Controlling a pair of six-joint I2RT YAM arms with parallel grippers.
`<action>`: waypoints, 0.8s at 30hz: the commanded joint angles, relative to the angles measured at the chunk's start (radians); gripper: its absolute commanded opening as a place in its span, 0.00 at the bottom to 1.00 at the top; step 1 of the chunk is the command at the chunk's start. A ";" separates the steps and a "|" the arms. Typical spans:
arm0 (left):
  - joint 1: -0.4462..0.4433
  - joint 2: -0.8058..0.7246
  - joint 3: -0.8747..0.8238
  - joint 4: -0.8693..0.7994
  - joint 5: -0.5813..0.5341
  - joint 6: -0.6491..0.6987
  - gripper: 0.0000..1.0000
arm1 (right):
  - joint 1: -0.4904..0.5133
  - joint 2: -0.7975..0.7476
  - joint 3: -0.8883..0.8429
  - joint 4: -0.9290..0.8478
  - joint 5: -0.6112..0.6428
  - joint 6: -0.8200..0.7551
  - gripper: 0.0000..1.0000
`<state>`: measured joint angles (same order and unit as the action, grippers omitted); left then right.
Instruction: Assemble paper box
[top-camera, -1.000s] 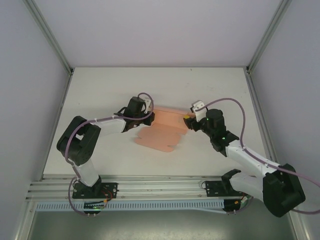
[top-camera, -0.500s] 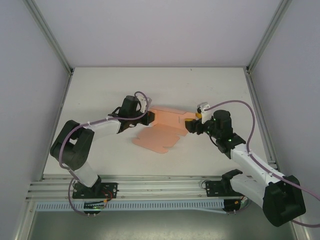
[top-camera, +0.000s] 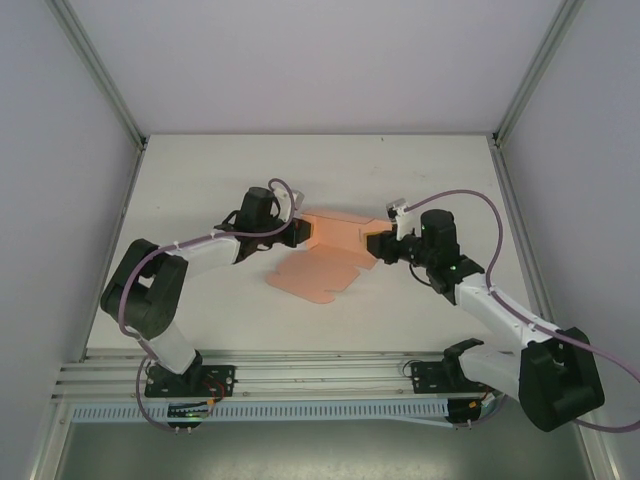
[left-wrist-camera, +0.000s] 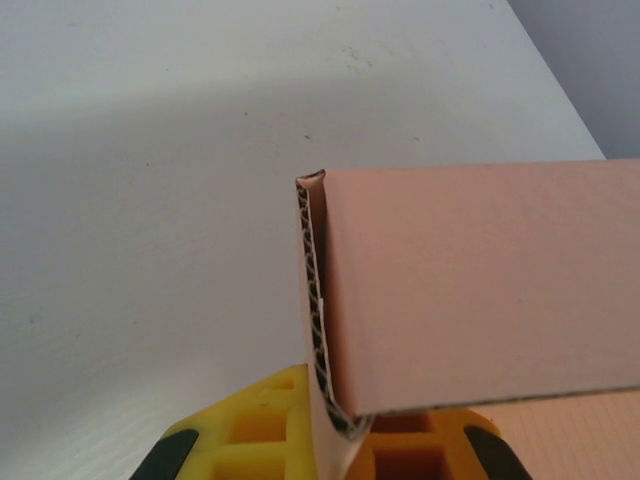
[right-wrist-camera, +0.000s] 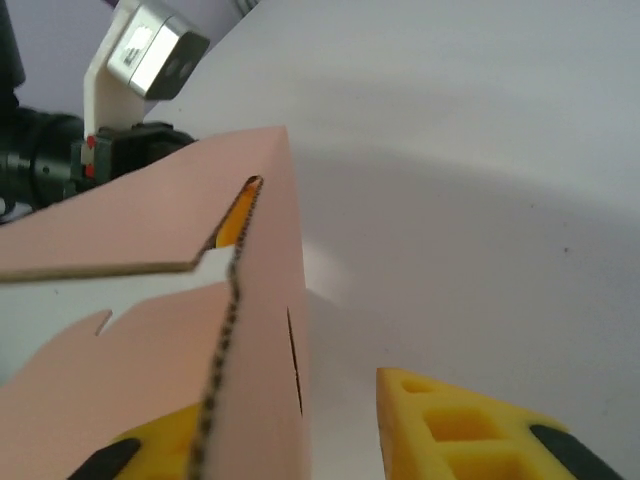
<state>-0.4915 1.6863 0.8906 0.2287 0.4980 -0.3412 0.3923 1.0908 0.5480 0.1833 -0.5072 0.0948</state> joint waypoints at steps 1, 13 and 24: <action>-0.002 0.009 0.021 0.020 0.063 0.024 0.00 | -0.001 0.010 0.027 0.050 -0.034 0.036 0.12; 0.011 0.018 -0.009 0.135 0.227 0.018 0.18 | -0.005 0.006 0.027 0.069 -0.137 0.001 0.00; 0.041 0.009 -0.077 0.283 0.408 0.053 0.28 | -0.009 -0.014 0.042 0.051 -0.265 -0.014 0.00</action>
<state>-0.4316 1.7012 0.8173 0.4076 0.7292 -0.3241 0.3794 1.0901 0.5507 0.2173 -0.6964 0.0906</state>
